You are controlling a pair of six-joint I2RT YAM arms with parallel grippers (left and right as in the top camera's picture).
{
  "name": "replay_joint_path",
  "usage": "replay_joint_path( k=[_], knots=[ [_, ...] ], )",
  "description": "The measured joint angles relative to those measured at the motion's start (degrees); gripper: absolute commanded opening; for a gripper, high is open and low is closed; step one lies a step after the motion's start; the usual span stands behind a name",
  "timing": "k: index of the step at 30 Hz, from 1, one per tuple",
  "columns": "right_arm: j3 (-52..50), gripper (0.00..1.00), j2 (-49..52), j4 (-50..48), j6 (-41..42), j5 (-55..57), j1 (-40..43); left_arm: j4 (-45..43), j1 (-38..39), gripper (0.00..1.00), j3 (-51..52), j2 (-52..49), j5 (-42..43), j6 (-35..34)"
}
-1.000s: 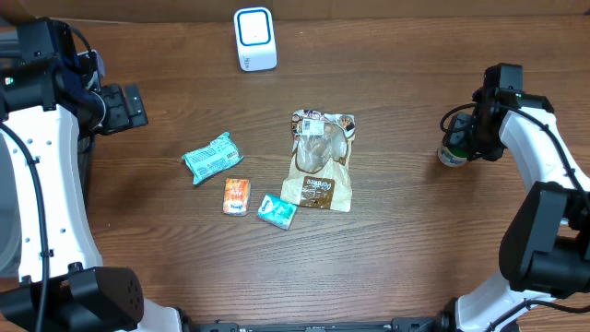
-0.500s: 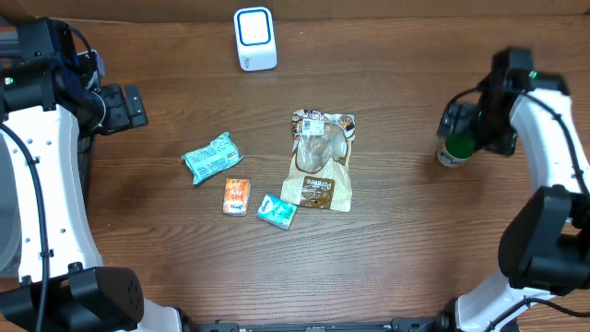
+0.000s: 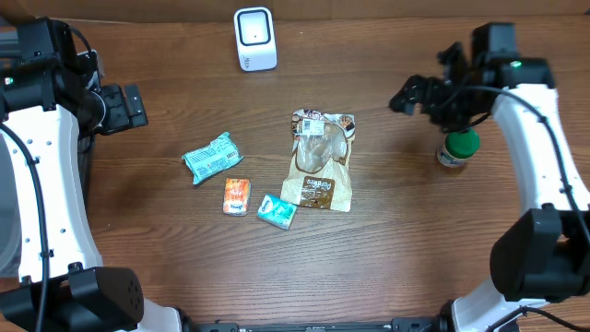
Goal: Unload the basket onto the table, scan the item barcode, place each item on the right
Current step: 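Move the right gripper to the mushroom bag and grasp its edge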
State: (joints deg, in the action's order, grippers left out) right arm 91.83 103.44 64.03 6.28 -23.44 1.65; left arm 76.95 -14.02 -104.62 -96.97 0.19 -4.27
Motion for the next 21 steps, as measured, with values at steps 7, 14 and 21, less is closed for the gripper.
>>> replay_joint_path(
  k=[7, 14, 21],
  knots=[
    [-13.3, 0.83, 0.0, -13.8, 4.5, -1.5, -4.7, 0.0, 0.0, 1.00, 0.0, 0.0, 0.0, 0.0],
    [-21.2, 0.83, 0.0, -22.5, 7.6, -1.9, -8.0, -2.5, 0.0, 1.00, 0.0, 0.0, 2.3, 0.0],
    [-23.8, 0.82, 0.0, -25.8, 8.7, -1.8, -9.6, -4.3, 0.0, 0.58, 0.0, 0.0, 15.3, -2.8]
  ],
)
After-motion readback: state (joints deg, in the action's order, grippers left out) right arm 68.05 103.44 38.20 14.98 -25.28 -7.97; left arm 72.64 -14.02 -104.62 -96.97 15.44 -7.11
